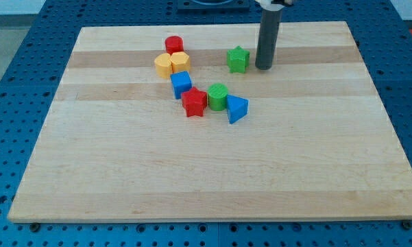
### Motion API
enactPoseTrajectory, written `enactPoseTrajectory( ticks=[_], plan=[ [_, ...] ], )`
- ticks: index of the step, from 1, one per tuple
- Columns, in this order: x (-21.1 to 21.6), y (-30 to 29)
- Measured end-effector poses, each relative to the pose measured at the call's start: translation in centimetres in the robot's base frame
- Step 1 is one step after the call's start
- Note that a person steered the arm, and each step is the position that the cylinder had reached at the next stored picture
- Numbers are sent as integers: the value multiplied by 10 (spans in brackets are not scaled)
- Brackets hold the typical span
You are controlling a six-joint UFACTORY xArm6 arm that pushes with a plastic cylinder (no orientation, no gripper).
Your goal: Move the green star close to the green circle
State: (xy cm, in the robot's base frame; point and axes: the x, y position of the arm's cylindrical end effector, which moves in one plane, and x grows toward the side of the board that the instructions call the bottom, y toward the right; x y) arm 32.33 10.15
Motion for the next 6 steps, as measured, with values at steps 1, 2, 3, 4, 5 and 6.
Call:
enactPoseTrajectory(
  ticks=[1,2,3,4,5,6],
  plan=[
    [-23,10],
    [-53,-7],
    [-56,-38],
    [-43,-40],
    [-22,-40],
    [-3,-40]
  ],
)
